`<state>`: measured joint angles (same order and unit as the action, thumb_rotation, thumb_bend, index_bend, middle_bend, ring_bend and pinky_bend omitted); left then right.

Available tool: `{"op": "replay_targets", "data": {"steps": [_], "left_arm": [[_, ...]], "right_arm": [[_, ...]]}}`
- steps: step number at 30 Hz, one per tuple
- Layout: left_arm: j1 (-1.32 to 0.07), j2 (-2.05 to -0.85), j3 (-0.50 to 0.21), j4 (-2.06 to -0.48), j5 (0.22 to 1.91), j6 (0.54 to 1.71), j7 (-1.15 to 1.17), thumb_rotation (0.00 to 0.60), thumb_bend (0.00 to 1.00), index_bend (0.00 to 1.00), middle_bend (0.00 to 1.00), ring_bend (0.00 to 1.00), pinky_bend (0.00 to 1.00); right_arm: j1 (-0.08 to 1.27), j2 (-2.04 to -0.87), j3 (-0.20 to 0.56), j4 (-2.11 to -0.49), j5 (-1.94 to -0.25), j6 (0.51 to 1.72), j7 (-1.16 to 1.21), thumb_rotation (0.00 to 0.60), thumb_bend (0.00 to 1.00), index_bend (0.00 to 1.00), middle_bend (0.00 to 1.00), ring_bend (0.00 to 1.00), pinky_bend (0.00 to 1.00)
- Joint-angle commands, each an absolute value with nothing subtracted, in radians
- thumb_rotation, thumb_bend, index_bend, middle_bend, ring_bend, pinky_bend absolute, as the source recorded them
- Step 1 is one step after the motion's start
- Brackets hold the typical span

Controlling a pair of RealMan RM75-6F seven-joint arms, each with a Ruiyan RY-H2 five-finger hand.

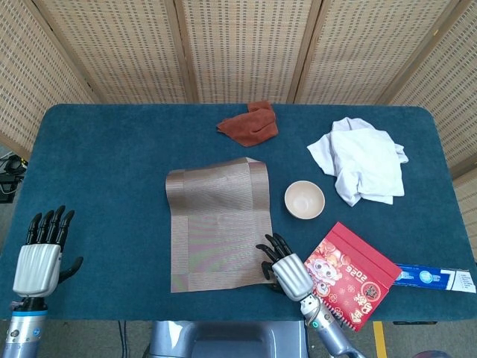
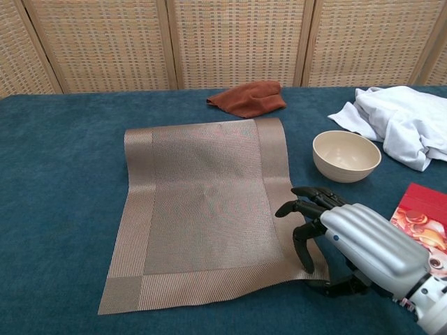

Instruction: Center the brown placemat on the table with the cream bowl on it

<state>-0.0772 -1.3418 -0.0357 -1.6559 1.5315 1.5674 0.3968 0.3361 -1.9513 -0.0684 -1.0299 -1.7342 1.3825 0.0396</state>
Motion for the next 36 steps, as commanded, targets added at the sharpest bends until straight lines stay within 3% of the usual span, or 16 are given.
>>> {"op": "replay_targets", "data": {"steps": [1,22,36], "left_arm": [[-0.077,-1.342,-0.036,-1.656,1.531,1.567,0.397,0.600,0.20,0.00,0.00,0.00,0.00],[-0.076,-1.345,-0.038,-1.653,1.532,1.563,0.401,0.600,0.21,0.00,0.00,0.00,0.00],[-0.075,-1.346,-0.041,-1.652,1.531,1.564,0.401,0.600,0.20,0.00,0.00,0.00,0.00]], "right_arm": [[0.335,-1.952,-0.070,-1.027,-1.733,1.382,0.040,0.600,0.58,0.73,0.29,0.00,0.00],[0.334,-1.939,-0.073,-1.040,-1.733,1.399,0.038,0.600,0.62,0.74,0.29,0.00,0.00],[0.333,-1.861,-0.059,-1.140,-1.751,1.453,-0.003,0.600,0.62,0.75,0.30,0.00,0.00]]}}
